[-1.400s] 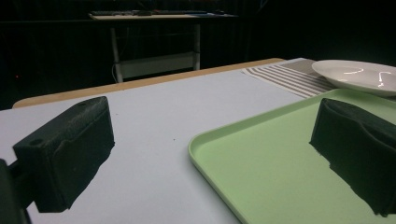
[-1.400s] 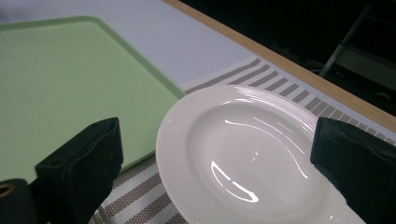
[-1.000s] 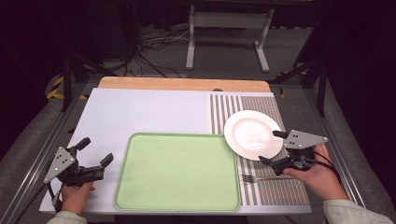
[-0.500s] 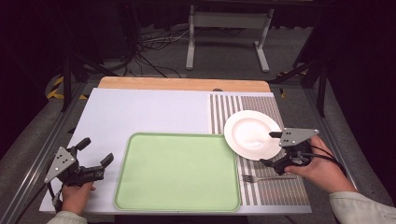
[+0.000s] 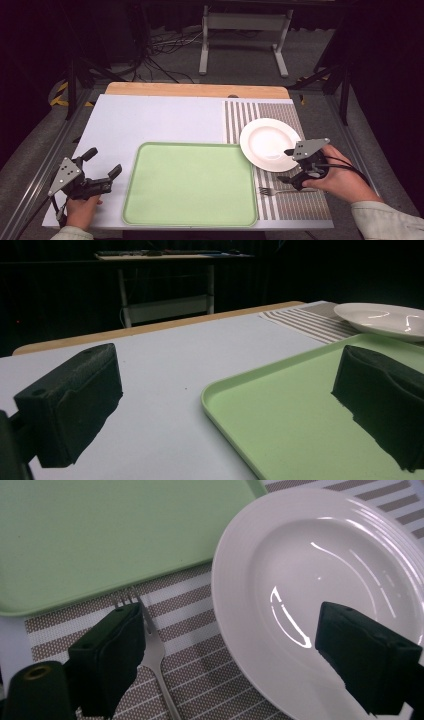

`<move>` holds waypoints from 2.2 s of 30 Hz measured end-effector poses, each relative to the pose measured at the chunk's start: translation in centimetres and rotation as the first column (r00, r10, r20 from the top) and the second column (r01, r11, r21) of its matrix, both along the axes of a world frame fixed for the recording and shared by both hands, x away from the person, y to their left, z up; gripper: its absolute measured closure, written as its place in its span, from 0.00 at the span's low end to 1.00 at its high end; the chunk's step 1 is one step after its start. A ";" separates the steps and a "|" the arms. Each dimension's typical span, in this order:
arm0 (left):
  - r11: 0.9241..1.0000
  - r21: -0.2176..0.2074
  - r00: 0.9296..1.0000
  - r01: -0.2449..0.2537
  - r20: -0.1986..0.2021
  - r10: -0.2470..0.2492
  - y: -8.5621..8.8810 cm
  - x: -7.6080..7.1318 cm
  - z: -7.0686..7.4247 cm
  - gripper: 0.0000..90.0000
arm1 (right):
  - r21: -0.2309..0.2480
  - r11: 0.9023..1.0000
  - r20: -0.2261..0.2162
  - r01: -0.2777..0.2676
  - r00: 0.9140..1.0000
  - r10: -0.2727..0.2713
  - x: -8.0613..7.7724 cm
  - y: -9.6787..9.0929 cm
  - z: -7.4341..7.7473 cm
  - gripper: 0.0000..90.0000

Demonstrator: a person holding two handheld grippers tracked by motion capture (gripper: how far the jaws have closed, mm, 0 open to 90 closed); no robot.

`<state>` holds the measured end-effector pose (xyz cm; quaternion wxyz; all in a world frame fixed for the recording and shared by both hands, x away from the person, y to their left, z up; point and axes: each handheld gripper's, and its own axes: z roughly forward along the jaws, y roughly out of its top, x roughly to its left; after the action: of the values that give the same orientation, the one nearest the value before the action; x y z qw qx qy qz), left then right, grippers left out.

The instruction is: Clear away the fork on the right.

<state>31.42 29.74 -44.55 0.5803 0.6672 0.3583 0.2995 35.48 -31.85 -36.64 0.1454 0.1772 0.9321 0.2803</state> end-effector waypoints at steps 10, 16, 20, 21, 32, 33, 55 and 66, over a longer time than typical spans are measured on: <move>1.000 -0.001 1.000 0.000 0.000 0.000 0.0 0.0 0.0 0.00 | -0.133 0.988 -0.078 -0.081 0.994 0.071 0.1 0.3 -1.4 0.26; 1.000 -0.001 1.000 -0.001 0.001 0.001 0.0 0.0 0.0 0.00 | -0.205 0.969 -0.132 -0.138 0.985 0.112 0.0 0.7 -2.0 0.34; 1.000 0.001 1.000 0.000 0.001 0.000 0.0 0.0 0.0 0.00 | -0.253 0.953 -0.161 -0.165 0.979 0.127 -0.1 1.0 -2.3 0.39; 1.000 0.000 1.000 0.000 0.001 0.000 0.0 0.0 0.0 0.00 | -0.277 0.945 -0.177 -0.172 0.976 0.126 -0.1 1.0 -2.3 0.41; 1.000 0.000 1.000 0.001 0.000 -0.001 0.0 0.0 0.0 0.00 | -0.404 0.876 -0.275 -0.265 0.948 0.160 -0.1 1.4 -3.5 0.57; 1.000 -0.001 1.000 0.001 0.001 -0.001 0.0 0.0 0.0 0.00 | -0.413 0.869 -0.278 -0.273 0.946 0.165 -0.1 1.5 -3.5 0.59; 1.000 0.002 1.000 0.003 0.001 -0.003 0.0 0.0 0.0 0.01 | -0.536 0.748 -0.318 -0.392 0.914 0.251 -0.2 2.4 -4.8 0.94; 1.000 -0.001 1.000 0.003 0.000 -0.003 0.0 0.0 0.0 0.00 | -0.563 0.722 -0.316 -0.401 0.912 0.260 -0.3 2.8 -4.8 0.95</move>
<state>31.42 29.77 -44.54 0.5811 0.6673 0.3578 0.2984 35.14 -29.05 -41.42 0.0410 -0.0209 0.9982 -0.0391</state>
